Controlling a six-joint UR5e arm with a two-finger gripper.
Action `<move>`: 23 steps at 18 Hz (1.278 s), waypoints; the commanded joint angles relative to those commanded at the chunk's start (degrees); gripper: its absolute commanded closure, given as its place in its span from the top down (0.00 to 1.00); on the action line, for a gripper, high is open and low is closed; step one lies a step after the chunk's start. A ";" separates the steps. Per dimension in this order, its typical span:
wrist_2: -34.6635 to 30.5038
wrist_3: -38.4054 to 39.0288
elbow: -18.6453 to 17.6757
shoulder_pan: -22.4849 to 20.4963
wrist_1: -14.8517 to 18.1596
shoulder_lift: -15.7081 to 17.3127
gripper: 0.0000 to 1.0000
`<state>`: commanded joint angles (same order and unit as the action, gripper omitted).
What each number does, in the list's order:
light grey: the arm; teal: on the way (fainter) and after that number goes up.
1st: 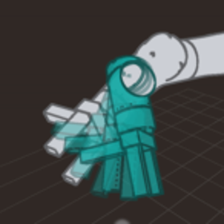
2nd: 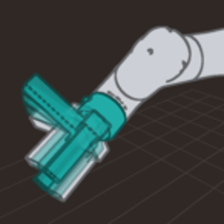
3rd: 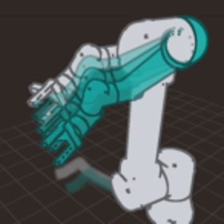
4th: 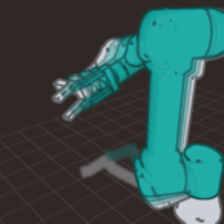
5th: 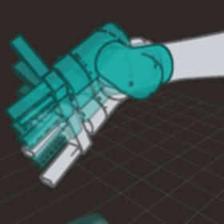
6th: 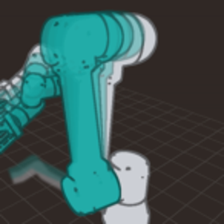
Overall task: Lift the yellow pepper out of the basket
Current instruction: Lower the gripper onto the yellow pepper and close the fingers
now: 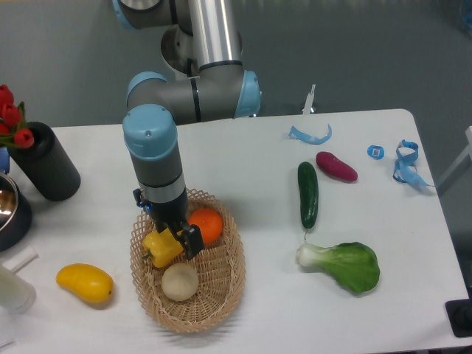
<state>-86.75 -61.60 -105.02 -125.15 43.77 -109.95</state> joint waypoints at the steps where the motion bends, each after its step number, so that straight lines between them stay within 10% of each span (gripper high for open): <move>1: 0.44 -0.09 -0.18 -0.18 0.00 0.09 1.00; 23: 3.52 3.60 -0.36 0.26 -0.26 -2.72 1.00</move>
<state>-83.23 -58.01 -105.38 -124.89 43.51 -112.67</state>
